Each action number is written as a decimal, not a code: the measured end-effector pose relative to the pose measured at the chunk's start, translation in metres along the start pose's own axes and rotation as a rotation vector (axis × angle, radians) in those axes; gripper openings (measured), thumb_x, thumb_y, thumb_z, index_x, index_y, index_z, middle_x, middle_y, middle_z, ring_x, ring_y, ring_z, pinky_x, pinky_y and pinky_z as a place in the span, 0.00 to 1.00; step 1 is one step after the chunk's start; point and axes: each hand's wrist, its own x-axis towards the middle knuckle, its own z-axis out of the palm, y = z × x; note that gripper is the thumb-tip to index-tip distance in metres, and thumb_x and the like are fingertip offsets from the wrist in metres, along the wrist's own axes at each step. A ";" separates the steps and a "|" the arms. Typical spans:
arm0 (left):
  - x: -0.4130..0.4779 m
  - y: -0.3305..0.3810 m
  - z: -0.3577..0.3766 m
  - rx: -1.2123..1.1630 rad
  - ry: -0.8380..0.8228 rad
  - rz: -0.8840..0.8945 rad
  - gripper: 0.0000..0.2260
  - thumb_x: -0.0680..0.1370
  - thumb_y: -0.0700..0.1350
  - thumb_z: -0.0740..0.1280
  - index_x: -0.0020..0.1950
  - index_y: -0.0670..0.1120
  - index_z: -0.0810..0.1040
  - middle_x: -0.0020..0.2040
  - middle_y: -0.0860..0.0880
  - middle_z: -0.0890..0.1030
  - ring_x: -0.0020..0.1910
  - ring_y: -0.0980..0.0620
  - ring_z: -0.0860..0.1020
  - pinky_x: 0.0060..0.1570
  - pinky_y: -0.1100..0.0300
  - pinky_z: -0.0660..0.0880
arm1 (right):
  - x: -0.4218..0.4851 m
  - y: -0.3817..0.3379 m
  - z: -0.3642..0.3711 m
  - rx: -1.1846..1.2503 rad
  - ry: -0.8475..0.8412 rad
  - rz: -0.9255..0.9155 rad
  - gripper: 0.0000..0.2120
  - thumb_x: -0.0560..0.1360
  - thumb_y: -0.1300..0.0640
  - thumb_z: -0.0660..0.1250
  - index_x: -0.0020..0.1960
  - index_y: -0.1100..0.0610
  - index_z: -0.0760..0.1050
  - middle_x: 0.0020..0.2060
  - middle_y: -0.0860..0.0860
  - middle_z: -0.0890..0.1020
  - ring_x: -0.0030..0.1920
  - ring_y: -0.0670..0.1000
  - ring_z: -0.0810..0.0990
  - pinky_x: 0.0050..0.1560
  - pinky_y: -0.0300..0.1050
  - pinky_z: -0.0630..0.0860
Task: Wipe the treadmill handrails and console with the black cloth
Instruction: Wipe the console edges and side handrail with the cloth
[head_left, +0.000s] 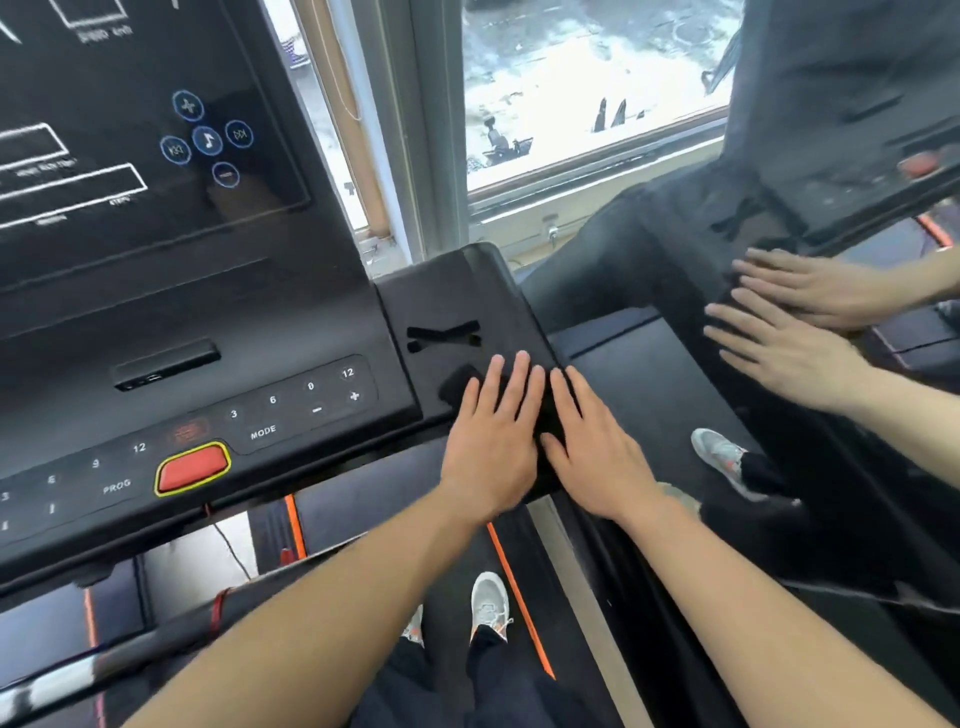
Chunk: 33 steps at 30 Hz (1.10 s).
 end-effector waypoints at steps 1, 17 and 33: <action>-0.007 0.008 0.004 -0.004 -0.015 0.028 0.32 0.77 0.46 0.53 0.80 0.40 0.50 0.81 0.39 0.51 0.79 0.36 0.49 0.75 0.43 0.58 | -0.009 0.003 0.002 0.007 -0.002 0.009 0.35 0.81 0.48 0.58 0.81 0.52 0.43 0.81 0.51 0.47 0.80 0.51 0.50 0.76 0.52 0.62; 0.025 0.033 -0.037 -1.131 -0.226 -0.934 0.22 0.83 0.54 0.51 0.68 0.40 0.70 0.67 0.41 0.75 0.66 0.41 0.71 0.57 0.52 0.64 | 0.038 -0.003 -0.011 0.387 -0.025 0.154 0.33 0.80 0.51 0.60 0.81 0.49 0.51 0.79 0.48 0.55 0.76 0.54 0.63 0.71 0.53 0.64; 0.005 0.057 -0.032 -0.863 -0.157 -0.697 0.22 0.84 0.53 0.48 0.65 0.38 0.71 0.61 0.37 0.77 0.62 0.35 0.75 0.55 0.50 0.69 | 0.043 0.014 -0.008 0.825 -0.173 0.493 0.26 0.81 0.38 0.48 0.69 0.50 0.72 0.68 0.48 0.74 0.69 0.51 0.70 0.73 0.53 0.62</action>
